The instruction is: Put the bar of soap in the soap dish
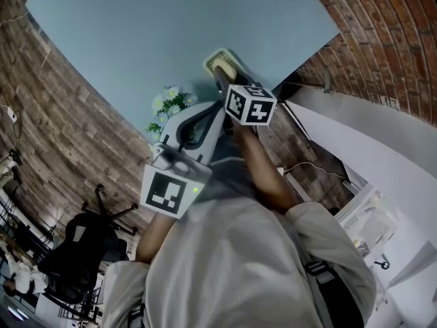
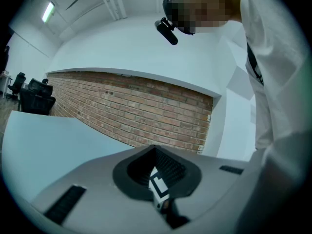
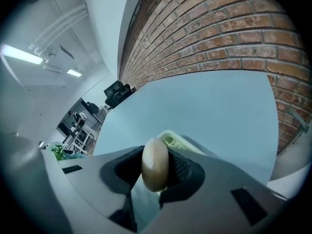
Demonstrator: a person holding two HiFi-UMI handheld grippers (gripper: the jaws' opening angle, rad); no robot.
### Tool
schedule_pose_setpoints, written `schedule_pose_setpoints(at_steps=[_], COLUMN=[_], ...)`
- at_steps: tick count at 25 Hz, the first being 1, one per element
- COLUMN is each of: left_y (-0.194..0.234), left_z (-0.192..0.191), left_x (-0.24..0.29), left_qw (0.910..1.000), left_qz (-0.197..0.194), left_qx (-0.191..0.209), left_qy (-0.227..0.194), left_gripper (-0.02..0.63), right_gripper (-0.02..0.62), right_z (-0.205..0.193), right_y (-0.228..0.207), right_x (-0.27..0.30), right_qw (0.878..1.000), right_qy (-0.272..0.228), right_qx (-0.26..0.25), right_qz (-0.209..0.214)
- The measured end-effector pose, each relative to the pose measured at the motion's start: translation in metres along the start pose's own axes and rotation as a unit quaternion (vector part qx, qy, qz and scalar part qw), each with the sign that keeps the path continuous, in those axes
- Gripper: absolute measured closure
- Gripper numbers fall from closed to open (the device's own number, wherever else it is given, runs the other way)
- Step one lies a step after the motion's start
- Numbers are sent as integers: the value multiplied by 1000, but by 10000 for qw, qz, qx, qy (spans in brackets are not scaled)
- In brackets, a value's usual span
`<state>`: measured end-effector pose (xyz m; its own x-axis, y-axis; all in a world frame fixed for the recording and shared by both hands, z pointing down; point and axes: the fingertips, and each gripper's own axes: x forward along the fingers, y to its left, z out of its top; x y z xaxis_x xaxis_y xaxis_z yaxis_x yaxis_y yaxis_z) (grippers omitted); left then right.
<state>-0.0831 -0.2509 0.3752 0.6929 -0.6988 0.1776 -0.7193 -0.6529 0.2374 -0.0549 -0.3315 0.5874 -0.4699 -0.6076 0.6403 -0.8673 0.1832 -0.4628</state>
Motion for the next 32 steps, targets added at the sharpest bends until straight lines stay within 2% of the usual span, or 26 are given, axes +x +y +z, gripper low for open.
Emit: schedule_pose_setpoints(at_steps=[12,22,32], left_y=[7,3,-1], left_z=[-2,-5,-4], left_x=[-3,-6,-3], left_qw=[9998,9999,9999], left_qz=[78,93,7], left_qx=[-183,-114,-121], left_qy=[-39,-2,27], left_gripper=[603,603,603], right_gripper=[482,472,448], right_z=[-3,-7,-6], right_y=[-6,-8,-10], right_x=[-1,-3,-3], right_qw=[10000,9999,9974], right_qy=[-22,-50,-79], right_qx=[47,-139,-664], right_qz=[-17,-66,-270])
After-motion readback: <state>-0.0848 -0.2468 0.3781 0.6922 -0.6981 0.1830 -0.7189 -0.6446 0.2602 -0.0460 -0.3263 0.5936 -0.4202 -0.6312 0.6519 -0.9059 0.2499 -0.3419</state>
